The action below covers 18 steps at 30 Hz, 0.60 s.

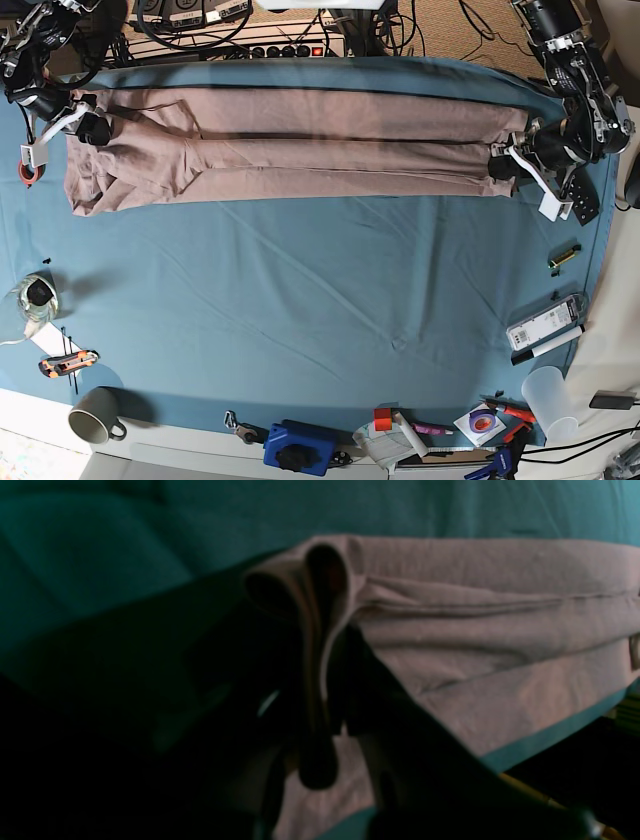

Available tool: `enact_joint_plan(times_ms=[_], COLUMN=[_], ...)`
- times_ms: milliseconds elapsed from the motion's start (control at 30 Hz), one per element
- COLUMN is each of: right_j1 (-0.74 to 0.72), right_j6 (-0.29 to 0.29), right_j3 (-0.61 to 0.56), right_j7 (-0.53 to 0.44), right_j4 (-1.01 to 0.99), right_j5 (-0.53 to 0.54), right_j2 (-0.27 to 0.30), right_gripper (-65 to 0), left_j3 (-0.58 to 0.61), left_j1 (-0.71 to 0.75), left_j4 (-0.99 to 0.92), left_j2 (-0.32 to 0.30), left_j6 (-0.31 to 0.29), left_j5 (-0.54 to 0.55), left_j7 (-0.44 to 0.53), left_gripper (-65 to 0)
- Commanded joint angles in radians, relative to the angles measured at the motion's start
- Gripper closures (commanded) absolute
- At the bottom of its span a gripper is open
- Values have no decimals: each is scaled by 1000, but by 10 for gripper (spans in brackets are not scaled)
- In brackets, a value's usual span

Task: Fold the T-shirt properly
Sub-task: 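Lower the folded edge and regrip the hem end with the left gripper, then lift the hem end with the left gripper and fold it toward the collar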

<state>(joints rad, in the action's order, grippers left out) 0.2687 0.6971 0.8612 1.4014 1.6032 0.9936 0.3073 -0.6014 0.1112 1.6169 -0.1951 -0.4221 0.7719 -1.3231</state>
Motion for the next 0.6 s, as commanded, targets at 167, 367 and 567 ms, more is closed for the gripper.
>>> enact_joint_plan(times_ms=[167, 367, 567], right_j1=[-3, -3, -3], right_j6=[1, 1, 1], right_j3=[8, 8, 8], right_j7=[-43, -77, -78], right_j4=[16, 16, 16], right_j5=[19, 19, 19], right_j2=[23, 23, 23], right_gripper=[-138, -138, -138], left_j3=[3, 3, 3], left_j1=[8, 8, 46], left_j4=[89, 221, 297], left_j2=[-23, -23, -9], left_j6=[0, -39, -87], left_j5=[45, 114, 271], left_j7=[-49, -46, -73], left_gripper=[0, 0, 0])
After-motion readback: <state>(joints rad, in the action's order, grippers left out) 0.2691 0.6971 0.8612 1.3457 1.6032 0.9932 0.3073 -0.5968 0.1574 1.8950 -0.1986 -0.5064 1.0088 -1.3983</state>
